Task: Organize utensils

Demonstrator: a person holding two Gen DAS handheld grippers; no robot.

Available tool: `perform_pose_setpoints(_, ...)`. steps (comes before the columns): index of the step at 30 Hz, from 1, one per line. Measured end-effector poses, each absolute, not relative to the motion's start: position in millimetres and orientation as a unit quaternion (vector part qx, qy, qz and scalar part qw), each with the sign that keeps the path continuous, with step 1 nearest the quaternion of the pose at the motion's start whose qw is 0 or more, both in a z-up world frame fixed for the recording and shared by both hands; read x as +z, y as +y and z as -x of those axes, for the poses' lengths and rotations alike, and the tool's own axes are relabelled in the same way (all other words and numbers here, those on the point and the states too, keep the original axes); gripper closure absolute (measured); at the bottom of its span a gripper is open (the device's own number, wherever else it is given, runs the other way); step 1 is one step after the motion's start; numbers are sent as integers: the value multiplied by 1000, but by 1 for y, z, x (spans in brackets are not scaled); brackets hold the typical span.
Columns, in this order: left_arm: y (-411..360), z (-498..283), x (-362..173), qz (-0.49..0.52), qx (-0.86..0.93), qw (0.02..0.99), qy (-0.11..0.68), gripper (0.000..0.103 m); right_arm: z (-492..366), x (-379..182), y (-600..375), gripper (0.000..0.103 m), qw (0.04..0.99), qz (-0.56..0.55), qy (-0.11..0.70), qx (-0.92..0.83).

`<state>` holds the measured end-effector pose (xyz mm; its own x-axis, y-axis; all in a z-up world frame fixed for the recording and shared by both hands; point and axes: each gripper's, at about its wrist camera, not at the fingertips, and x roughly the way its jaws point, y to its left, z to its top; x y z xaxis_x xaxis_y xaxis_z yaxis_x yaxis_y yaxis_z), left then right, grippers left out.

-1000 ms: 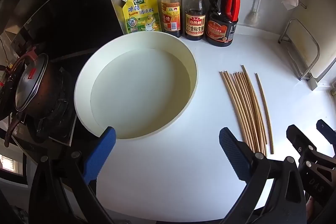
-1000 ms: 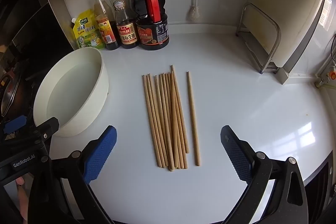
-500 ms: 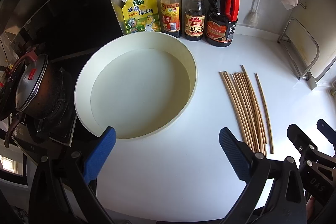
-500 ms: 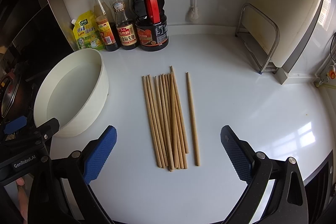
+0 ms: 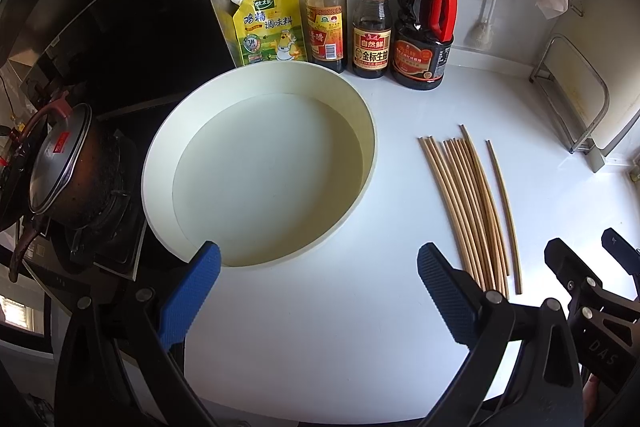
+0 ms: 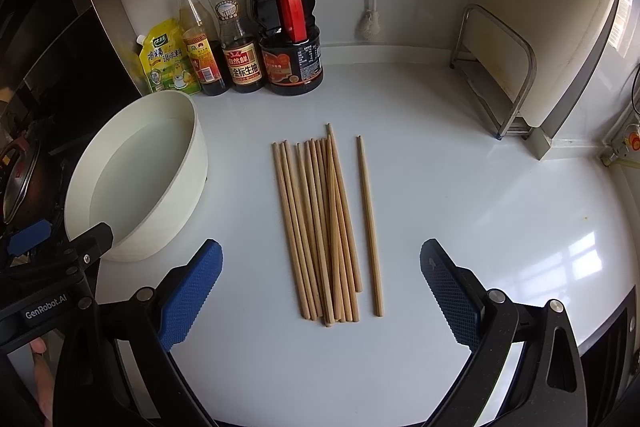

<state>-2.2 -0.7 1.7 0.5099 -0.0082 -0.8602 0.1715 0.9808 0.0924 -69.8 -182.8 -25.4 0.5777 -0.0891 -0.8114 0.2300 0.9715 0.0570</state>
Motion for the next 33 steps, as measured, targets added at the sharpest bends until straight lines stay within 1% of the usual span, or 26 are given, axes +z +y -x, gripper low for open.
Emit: perform_pose_setpoints(33, 0, 1, 2, -82, -53, 866, 491, 6, 68, -27, -182, 8, 885, -78, 451, -90)
